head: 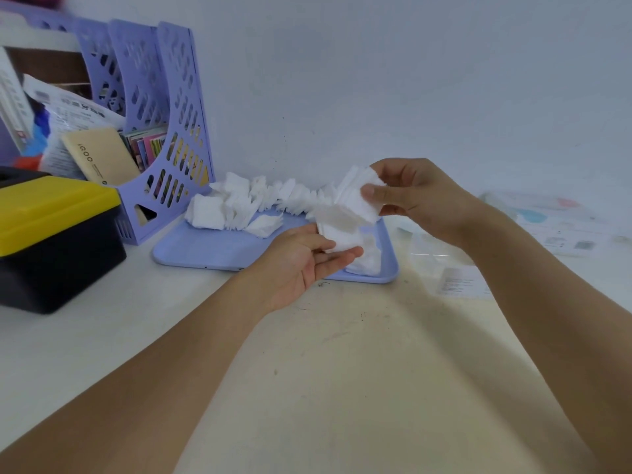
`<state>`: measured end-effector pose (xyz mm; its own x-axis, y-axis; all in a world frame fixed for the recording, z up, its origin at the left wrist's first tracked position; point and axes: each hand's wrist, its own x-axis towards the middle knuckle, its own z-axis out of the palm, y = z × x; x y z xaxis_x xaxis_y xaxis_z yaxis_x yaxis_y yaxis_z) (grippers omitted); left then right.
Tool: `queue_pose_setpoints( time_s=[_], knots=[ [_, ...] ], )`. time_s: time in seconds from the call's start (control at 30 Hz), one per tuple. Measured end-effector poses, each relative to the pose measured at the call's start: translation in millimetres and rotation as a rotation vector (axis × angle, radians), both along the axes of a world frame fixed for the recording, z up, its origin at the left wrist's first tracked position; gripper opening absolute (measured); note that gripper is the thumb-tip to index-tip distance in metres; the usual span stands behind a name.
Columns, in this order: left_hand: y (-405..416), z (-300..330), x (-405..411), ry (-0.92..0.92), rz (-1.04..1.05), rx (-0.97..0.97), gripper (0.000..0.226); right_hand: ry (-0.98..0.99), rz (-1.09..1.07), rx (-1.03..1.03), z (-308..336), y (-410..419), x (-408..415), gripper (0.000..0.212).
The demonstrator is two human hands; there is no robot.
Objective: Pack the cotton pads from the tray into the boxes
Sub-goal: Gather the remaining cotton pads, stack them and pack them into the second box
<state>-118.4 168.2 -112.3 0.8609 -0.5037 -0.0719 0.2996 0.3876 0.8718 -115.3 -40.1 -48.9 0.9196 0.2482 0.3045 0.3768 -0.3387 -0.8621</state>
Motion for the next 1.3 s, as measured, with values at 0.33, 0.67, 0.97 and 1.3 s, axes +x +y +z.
queue_pose_setpoints(
  time_s=[0.33, 0.67, 0.97, 1.3],
  knots=[
    [-0.4, 1.1, -1.5, -0.026, -0.026, 0.086, 0.034, -0.053, -0.007, -0.331, -10.4, 13.9, 3.9, 0.012],
    [-2.5, 1.7, -2.0, 0.041, 0.036, 0.024, 0.038, -0.047, -0.173, -0.139, -11.7, 16.7, 3.0, 0.038],
    [-2.0, 2.3, -0.8, 0.028, 0.045, 0.025, 0.041, -0.042, -0.142, -0.159, -15.4, 24.3, 2.0, 0.033],
    [-9.6, 1.1, -4.6, -0.074, 0.056, 0.101, 0.022, 0.386, -0.119, 0.293, -34.9, 66.2, -0.9, 0.066]
  ],
)
